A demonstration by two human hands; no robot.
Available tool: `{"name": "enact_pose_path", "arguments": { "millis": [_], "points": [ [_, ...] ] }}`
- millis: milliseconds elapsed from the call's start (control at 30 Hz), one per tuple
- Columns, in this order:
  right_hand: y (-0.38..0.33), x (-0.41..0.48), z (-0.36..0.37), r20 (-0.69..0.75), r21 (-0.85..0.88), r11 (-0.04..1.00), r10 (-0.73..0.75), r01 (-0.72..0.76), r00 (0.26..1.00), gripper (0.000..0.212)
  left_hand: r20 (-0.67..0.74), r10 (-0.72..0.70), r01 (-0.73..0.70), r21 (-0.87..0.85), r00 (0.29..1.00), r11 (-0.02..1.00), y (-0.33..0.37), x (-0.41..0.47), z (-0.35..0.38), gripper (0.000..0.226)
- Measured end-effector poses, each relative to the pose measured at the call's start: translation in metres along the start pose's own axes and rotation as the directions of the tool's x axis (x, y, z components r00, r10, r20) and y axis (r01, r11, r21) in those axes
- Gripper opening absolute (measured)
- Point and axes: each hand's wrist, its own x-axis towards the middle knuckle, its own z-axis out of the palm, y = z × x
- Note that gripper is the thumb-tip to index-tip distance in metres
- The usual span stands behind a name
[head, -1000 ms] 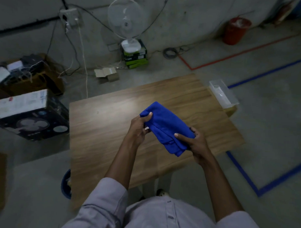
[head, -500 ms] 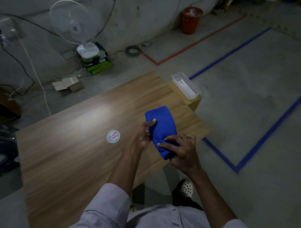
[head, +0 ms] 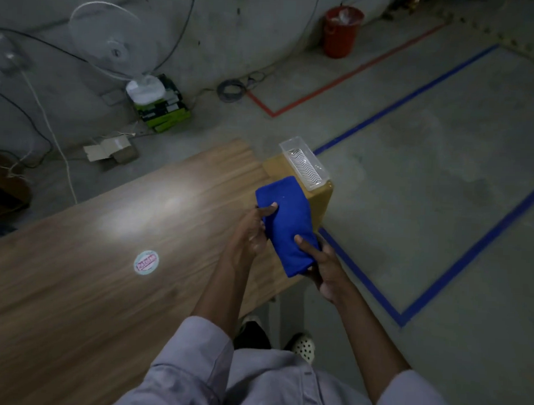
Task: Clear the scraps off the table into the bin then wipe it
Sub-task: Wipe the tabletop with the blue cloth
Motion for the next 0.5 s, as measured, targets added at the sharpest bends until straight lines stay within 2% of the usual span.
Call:
{"name": "enact_pose_path", "arguments": {
  "millis": [67,167,300,500],
  "points": [
    [-0.006,0.016,-0.007,-0.007,0.046,0.997,0.06,-0.06,0.998,0.055,-0.055,0.034,-0.034,-0.011,0.998,0.999,0.004,0.015,0.004,0.031],
    [-0.016,0.042,-0.014,-0.065,0.096,0.994,0.063,-0.057,0.996,0.053,-0.099,0.075,-0.079,-0.037,0.992,0.996,0.01,0.042,0.005,0.021],
    [-0.04,0.079,-0.028,-0.126,0.086,0.996,0.014,-0.003,0.992,0.056,-0.136,0.05,-0.063,-0.095,0.989,0.993,0.022,0.081,0.02,0.037],
    [-0.086,0.136,-0.039,-0.197,0.1,0.994,-0.032,0.053,0.98,0.049,-0.144,0.005,-0.02,-0.099,0.99,0.995,0.045,0.153,0.054,0.047]
  ]
}}
